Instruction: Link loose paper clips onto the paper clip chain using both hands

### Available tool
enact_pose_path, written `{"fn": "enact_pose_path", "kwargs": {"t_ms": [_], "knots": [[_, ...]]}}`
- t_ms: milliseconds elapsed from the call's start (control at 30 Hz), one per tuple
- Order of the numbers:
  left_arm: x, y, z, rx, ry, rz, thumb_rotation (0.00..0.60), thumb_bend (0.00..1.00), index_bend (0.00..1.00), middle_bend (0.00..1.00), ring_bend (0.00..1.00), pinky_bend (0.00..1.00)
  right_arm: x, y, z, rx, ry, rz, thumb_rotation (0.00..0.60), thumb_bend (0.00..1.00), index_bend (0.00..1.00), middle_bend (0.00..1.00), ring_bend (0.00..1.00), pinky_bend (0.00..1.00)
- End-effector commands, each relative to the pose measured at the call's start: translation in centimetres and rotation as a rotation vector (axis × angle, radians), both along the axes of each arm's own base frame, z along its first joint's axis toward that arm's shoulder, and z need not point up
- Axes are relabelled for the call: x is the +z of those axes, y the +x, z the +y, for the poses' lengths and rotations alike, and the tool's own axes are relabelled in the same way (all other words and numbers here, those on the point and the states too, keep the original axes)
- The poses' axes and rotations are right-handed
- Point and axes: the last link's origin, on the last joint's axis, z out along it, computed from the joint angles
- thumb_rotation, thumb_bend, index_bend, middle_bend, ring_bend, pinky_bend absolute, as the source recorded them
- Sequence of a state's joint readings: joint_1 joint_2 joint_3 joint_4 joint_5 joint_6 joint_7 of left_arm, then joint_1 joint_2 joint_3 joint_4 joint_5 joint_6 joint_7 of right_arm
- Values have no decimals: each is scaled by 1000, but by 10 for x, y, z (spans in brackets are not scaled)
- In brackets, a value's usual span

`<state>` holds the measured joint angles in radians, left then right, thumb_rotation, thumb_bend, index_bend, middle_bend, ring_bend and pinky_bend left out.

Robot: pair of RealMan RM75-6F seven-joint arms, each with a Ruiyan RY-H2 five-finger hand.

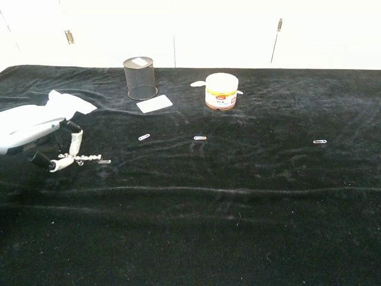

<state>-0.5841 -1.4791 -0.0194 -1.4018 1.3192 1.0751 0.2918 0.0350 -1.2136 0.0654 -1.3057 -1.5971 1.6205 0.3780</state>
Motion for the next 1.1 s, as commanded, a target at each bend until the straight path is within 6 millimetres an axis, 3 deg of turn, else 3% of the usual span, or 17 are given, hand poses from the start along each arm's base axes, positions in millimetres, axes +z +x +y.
{"fn": "enact_pose_path", "kwargs": {"t_ms": [33, 100, 133, 367, 433, 500, 600, 667, 733, 833, 900, 1100], "knots": [[4, -6, -2, 32, 13, 28, 600, 382, 342, 956, 944, 1000, 0, 0, 1, 0, -1, 2, 600, 363, 0, 0, 0, 0], [9, -7, -3, 53, 12, 41, 600, 231, 67, 910, 911, 997, -1, 0, 1, -1, -1, 4, 600, 363, 0, 0, 0, 0], [11, -6, -3, 60, 9, 39, 600, 193, 18, 895, 897, 992, -1, 0, 1, -1, 0, 4, 600, 364, 0, 0, 0, 0], [32, 1, -13, 60, 24, 18, 600, 124, 0, 751, 752, 875, -3, 2, 0, 2, 4, 11, 600, 364, 0, 0, 0, 0], [48, 4, -23, 51, 47, -1, 600, 125, 0, 604, 613, 732, -3, 2, 1, 3, 6, 14, 600, 364, 0, 0, 0, 0], [66, 5, -38, 35, 87, -33, 600, 130, 0, 386, 397, 474, -3, 2, 1, -1, 5, 19, 600, 364, 0, 0, 0, 0], [103, -6, -79, 8, 171, -94, 600, 133, 0, 127, 103, 117, -2, 1, 4, -14, 2, 38, 600, 364, 0, 0, 0, 0], [120, -21, -105, 31, 199, -113, 600, 133, 0, 47, 21, 16, -2, 1, 5, -31, -3, 60, 600, 364, 0, 0, 0, 0], [133, -44, -134, 102, 231, -113, 600, 133, 0, 12, 0, 0, -3, 2, 6, -46, -12, 85, 600, 364, 0, 0, 0, 0], [137, -72, -162, 217, 278, -129, 600, 133, 0, 1, 0, 0, -7, 6, 8, -38, -3, 95, 600, 364, 0, 0, 0, 0], [135, -81, -170, 246, 289, -105, 600, 132, 0, 0, 0, 0, -10, 9, 8, -27, 10, 105, 600, 364, 0, 0, 0, 0], [129, -80, -174, 227, 290, -80, 600, 131, 0, 0, 0, 0, -18, 16, 13, 6, 74, 107, 600, 364, 0, 0, 0, 0]]}}
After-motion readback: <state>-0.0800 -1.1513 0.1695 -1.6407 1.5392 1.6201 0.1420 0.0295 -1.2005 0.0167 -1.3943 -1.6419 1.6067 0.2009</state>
